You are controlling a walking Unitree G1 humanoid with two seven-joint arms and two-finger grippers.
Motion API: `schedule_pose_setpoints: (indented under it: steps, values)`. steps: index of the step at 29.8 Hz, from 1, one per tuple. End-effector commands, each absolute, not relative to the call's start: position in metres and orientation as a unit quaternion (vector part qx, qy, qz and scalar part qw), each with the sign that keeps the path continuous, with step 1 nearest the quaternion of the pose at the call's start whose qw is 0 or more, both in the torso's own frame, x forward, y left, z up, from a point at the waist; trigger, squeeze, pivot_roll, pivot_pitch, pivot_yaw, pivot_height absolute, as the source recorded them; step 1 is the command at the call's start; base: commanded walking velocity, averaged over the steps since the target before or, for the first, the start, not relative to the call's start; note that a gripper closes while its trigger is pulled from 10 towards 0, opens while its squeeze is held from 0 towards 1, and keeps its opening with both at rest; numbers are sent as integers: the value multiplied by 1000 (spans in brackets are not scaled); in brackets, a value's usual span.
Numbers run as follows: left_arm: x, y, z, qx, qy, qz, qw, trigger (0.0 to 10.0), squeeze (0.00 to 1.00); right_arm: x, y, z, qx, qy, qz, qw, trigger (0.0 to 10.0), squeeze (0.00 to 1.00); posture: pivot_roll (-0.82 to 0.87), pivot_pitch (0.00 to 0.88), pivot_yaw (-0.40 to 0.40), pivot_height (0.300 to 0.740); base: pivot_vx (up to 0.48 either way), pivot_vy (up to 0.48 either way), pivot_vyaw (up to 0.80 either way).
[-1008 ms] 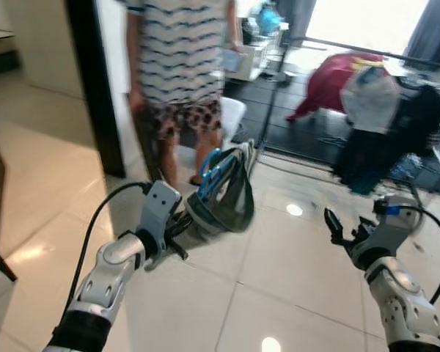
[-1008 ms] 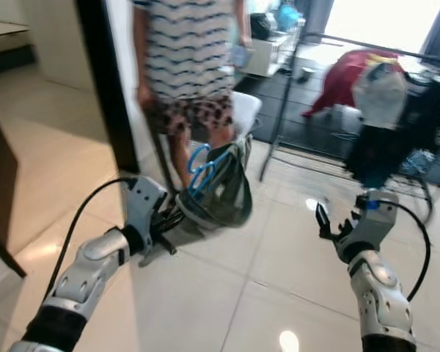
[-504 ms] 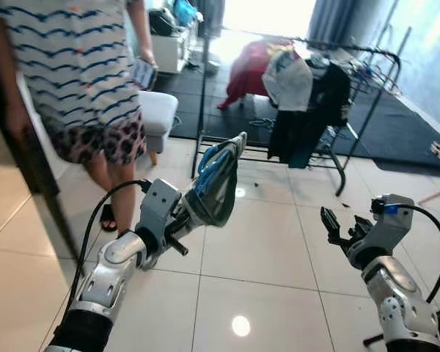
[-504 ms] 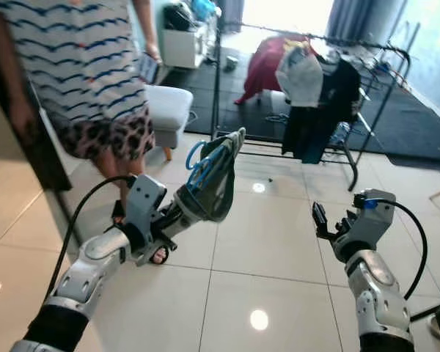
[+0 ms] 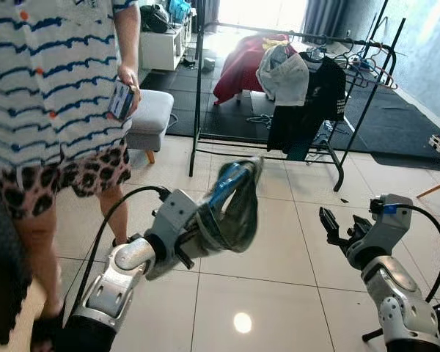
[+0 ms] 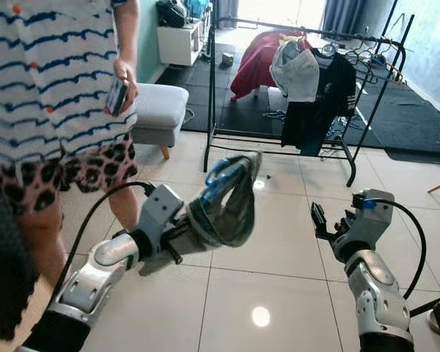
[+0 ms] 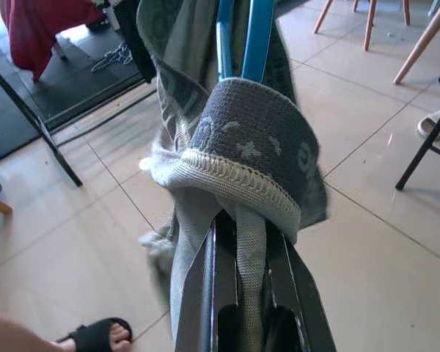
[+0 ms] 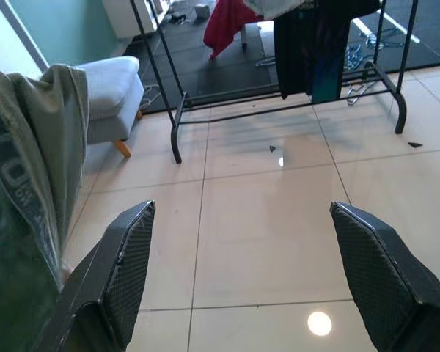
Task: Hang hanger
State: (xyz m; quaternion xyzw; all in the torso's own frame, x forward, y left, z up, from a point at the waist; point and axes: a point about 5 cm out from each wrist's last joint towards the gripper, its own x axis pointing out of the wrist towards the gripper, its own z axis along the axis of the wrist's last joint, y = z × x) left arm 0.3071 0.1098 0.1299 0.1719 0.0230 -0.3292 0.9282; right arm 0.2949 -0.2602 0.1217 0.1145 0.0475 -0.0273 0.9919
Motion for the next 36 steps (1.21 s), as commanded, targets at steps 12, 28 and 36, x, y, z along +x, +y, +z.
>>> schedule_pose_setpoints:
  steps: [12, 28, 36]
  values:
    - [302, 99, 133, 202, 19, -352, 914, 10000, 0, 296, -261, 125, 120, 34, -27, 992, 10000, 0, -52, 39, -68, 740, 344, 0, -42]
    - [303, 96, 136, 195, 23, -346, 917, 10000, 0, 296, -260, 126, 117, 33, -22, 992, 10000, 0, -51, 42, -67, 740, 362, 0, -315]
    - [303, 92, 135, 188, 26, -345, 919, 10000, 0, 297, -260, 125, 119, 34, -22, 992, 10000, 0, -51, 42, -67, 740, 378, 0, -667]
